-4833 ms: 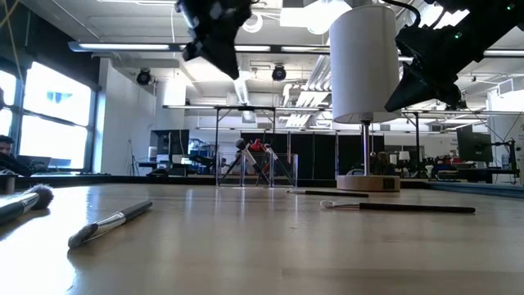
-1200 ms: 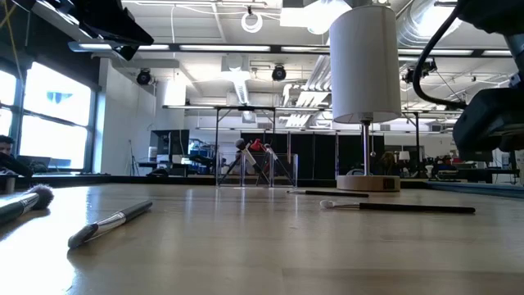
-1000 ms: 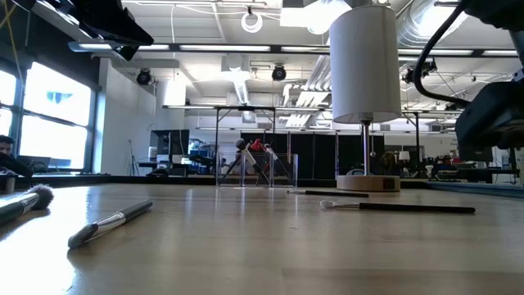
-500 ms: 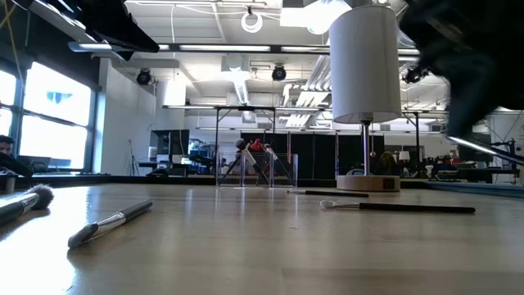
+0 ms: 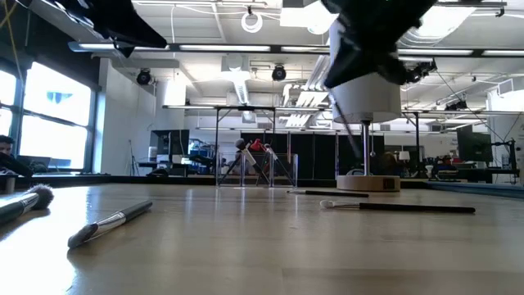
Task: Put items in baskets/containers
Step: Put the black eyeshadow brush into the transparent organizer, then put the black powder brush into the transparent organizer
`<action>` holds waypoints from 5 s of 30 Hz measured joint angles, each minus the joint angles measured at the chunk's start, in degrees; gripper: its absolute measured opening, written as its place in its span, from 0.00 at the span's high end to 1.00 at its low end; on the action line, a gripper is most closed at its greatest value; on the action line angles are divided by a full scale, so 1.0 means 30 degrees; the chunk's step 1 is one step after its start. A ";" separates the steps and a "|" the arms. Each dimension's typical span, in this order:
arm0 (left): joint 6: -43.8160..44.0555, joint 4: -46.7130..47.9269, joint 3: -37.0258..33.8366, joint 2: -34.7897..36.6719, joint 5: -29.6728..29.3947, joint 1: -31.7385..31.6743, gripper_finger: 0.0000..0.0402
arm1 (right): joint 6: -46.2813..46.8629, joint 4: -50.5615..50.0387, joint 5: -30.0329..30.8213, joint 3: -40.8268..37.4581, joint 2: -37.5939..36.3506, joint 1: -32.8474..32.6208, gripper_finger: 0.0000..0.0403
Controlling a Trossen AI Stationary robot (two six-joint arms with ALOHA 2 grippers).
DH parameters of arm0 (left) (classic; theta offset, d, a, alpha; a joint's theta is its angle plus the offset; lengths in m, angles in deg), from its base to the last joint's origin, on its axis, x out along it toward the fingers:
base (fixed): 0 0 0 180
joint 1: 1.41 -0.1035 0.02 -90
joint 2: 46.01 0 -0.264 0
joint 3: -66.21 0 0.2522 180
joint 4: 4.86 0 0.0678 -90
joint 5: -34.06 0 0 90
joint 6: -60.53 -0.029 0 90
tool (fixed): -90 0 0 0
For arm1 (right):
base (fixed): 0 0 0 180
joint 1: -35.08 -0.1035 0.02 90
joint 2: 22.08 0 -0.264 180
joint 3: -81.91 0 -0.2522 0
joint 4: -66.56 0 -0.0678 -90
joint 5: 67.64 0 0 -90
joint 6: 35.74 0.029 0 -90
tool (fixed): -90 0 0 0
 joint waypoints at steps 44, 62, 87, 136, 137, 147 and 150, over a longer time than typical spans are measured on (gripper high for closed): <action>0.3464 0.0035 0.0000 -0.1319 -0.3442 0.0000 1.00 | -1.7861 1.3809 -0.7045 0.1212 0.6819 1.1550 0.89; 0.3464 0.0022 0.0000 -0.1311 -0.3396 0.0000 1.00 | -1.6455 0.9674 -0.6950 0.1212 0.2831 0.9246 0.74; 0.8384 0.2166 0.1554 -0.2596 -0.4180 0.0810 0.70 | -0.6630 -0.7572 -0.4109 0.1212 0.0520 0.1210 0.99; 4.1321 1.6695 1.2299 -2.0693 0.2552 0.8881 0.41 | -0.7795 -0.3682 -0.8510 -0.8500 -1.0346 -0.0719 1.00; 4.1321 1.6212 1.2127 -2.0648 0.2545 0.8881 0.41 | -0.7808 -0.3682 -0.8510 -0.8500 -1.0346 -0.0719 1.00; 4.1963 1.0999 0.8749 -2.0684 0.3423 0.8874 0.41 | -0.8144 -0.3682 -0.8590 -0.8500 -1.0338 -0.0719 1.00; 4.1986 0.9671 0.7946 -2.0684 0.3550 0.8626 0.41 | -0.8144 -0.3682 -0.8598 -0.8500 -1.0338 -0.0719 1.00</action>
